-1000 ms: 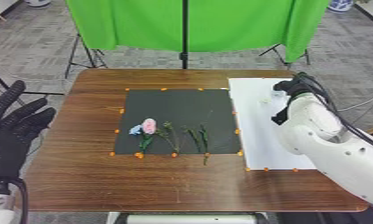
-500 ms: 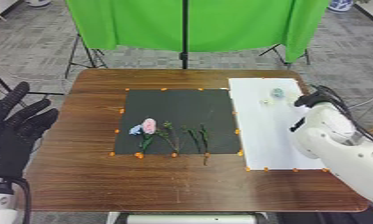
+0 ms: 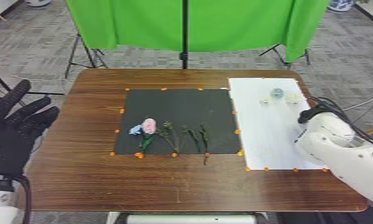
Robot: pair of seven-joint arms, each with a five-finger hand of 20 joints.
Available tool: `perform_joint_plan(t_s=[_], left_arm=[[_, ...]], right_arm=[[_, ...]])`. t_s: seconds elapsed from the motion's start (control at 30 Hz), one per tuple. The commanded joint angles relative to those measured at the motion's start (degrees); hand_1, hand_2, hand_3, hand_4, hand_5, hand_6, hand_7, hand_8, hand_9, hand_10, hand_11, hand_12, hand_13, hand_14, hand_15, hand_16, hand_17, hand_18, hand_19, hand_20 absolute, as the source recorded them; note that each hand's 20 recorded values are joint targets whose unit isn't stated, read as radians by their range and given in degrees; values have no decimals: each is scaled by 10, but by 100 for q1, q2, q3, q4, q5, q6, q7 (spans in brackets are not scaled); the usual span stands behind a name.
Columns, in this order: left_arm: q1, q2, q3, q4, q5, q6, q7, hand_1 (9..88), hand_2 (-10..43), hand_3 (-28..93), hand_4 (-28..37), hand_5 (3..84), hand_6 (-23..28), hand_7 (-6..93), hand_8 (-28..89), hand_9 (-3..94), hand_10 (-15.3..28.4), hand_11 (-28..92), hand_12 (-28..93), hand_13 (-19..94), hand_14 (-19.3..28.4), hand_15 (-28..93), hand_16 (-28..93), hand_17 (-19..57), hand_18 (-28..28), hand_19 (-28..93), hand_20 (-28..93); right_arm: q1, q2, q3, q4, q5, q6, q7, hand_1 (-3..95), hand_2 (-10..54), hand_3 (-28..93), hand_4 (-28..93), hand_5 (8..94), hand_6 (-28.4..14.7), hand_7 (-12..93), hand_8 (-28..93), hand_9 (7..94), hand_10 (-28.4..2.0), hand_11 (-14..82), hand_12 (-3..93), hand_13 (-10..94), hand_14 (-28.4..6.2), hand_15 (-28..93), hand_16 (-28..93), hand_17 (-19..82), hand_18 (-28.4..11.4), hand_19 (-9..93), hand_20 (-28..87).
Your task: Arrange flowers
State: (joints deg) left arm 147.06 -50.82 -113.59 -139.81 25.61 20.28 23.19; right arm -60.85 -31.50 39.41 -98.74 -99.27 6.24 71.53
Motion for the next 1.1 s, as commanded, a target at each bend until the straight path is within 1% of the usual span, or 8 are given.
perform_joint_plan(t_s=[0.03, 0.23, 0.37, 0.53, 0.73, 0.93, 0.97, 1.1], left_arm=[[39, 5, 71, 42, -61, -26, -11, 178, 87, 763, -283, 292, 58, 174, -113, 325, 208, 307, 118, 250, 284, 605, -118, -70, 264, 581, 274], [-7, 4, 115, 47, -71, -35, -12, 180, 87, 764, -283, 292, 58, 174, -112, 324, 208, 308, 117, 250, 284, 605, -119, -70, 263, 581, 273], [19, -12, 90, 37, -77, -31, -22, 180, 87, 764, -283, 291, 58, 174, -112, 324, 208, 309, 117, 250, 284, 605, -119, -70, 263, 580, 272], [39, -69, 37, 23, -56, -15, -45, 180, 86, 764, -283, 291, 58, 174, -112, 324, 208, 310, 116, 249, 284, 606, -119, -70, 262, 580, 272], [30, -62, 33, 19, -63, -18, -28, 181, 87, 763, -283, 291, 58, 174, -112, 323, 206, 309, 115, 248, 284, 605, -120, -70, 261, 580, 270], [-12, -57, 21, 17, -43, -16, -80, 181, 88, 763, -283, 291, 58, 174, -113, 321, 206, 310, 114, 246, 284, 608, -121, -70, 260, 579, 270], [27, -47, 8, 8, -47, -18, -35, 181, 88, 764, -283, 290, 58, 173, -113, 320, 206, 310, 113, 244, 284, 608, -121, -70, 259, 579, 270], [-21, -33, 17, 18, -55, -24, -99, 181, 88, 764, -283, 289, 58, 171, -113, 317, 204, 313, 112, 241, 283, 609, -122, -70, 259, 579, 269]], right_arm=[[416, -38, -622, 134, -293, 85, -231, 358, -42, 705, -224, 518, -18, 124, -116, 775, -169, 195, 140, 837, -104, 402, 137, 586, -160, 879, -282], [668, -55, -1227, 223, -850, 555, -242, 445, -84, 722, -266, 668, 7, 147, -94, 815, -125, 180, 140, 861, -77, 362, 145, 578, -149, 863, -283], [633, 21, -1366, 172, -1360, 911, -268, 547, -95, 691, -282, 805, 10, 167, 11, 907, -83, 107, 249, 905, -52, 344, 186, 569, -138, 887, -282], [625, 41, -1296, -155, -1798, 1366, -339, 567, -95, 703, -283, 835, 4, 187, 33, 935, -78, 153, 269, 919, -43, 361, 198, 554, -132, 906, -272], [1146, -137, -1706, -767, -2136, 1739, -619, 568, -95, 712, -283, 844, -1, 189, 40, 937, -75, 166, 275, 927, -39, 371, 208, 545, -137, 924, -241], [1805, -854, -2239, -1064, -1983, 1668, -1042, 568, -95, 716, -283, 846, -1, 188, 44, 937, -73, 176, 274, 930, -39, 374, 212, 541, -140, 930, -226], [1862, -1033, -2293, -1095, -1955, 1615, -1091, 569, -95, 716, -283, 846, -1, 188, 44, 937, -72, 177, 274, 930, -38, 375, 213, 541, -140, 930, -224], [2202, -1665, -2713, -1000, -1822, 1550, -1257, 568, -95, 718, -283, 847, -1, 188, 46, 937, -71, 185, 273, 933, -37, 376, 215, 542, -138, 931, -214]])
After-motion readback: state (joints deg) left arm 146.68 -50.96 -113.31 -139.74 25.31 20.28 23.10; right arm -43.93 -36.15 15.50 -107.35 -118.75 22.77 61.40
